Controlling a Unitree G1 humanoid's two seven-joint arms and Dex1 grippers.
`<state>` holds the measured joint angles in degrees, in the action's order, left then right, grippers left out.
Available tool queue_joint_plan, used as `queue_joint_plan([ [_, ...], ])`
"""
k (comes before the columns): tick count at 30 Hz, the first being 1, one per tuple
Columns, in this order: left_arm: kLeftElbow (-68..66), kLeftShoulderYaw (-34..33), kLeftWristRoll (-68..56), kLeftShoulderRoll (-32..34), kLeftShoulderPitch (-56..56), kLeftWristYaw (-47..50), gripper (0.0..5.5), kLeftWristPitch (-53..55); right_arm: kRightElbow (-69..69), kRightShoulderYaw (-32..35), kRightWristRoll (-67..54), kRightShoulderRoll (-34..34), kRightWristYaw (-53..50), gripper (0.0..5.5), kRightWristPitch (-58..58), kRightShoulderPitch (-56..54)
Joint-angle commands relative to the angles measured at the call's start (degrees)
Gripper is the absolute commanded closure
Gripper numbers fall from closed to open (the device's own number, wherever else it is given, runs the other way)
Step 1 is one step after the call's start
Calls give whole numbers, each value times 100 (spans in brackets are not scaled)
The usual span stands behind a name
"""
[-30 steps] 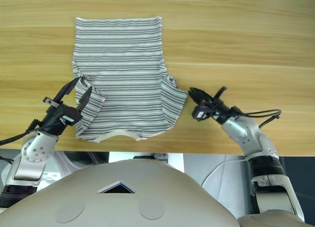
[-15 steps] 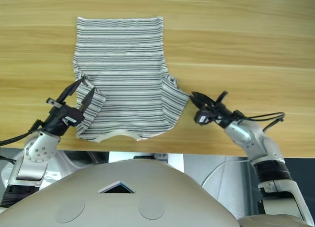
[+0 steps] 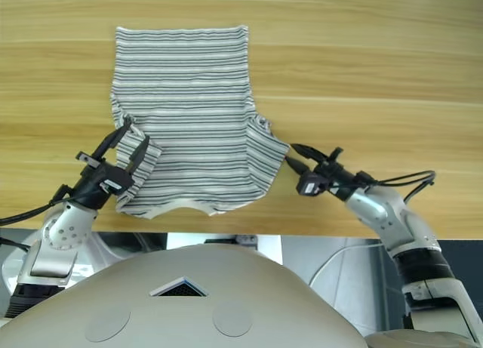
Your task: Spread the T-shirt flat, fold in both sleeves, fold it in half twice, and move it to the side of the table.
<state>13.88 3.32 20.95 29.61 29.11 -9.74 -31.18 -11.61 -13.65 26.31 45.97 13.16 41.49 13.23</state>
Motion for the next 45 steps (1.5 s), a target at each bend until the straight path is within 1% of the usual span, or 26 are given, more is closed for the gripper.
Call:
queue_joint_plan([
  [1, -37, 54, 24, 7, -38, -84, 357, -38, -572, -376, 386, -100, 272, 376, -211, 1],
  [9, -18, 70, 16, -8, -49, -100, 357, -24, -817, -491, 412, -145, 103, 376, -106, -165],
  [11, -31, 70, 8, -7, -57, -102, 357, -35, -820, -508, 396, -138, 71, 413, -80, -174],
  [12, -33, 68, 7, -9, -58, -101, 357, -39, -818, -521, 384, -130, 64, 449, -60, -177],
  [13, -39, 71, 8, -11, -67, -104, 357, -44, -822, -534, 372, -127, 61, 467, -43, -179],
  [19, -33, 75, 5, -29, -70, -105, 357, -37, -850, -560, 360, -131, 48, 545, 1, -188],
  [27, -72, 106, 11, -60, -114, -102, 357, -47, -778, -466, 186, -199, -56, 548, 48, -185],
  [28, -77, 107, 14, -61, -115, -100, 357, -51, -686, -402, 4, -213, -53, 548, 111, -153],
  [30, -111, 119, 21, -63, -127, -97, 357, -70, -244, -264, -752, -303, 73, 548, 205, -44],
  [32, -154, 133, 35, -71, -144, -92, 357, -86, 198, -305, -1348, -354, 323, 548, 269, 43],
  [34, -205, 148, 57, -79, -149, -88, 357, -103, 500, -393, -1692, -436, 605, 548, 247, 52],
  [39, -331, 222, 83, -130, -196, -72, 357, -146, 523, -631, -1652, -792, 1035, 548, 113, -227],
  [45, -381, 324, 91, -159, -227, -60, 357, -151, 278, -775, -1346, -1194, 1152, 548, 35, -512],
])
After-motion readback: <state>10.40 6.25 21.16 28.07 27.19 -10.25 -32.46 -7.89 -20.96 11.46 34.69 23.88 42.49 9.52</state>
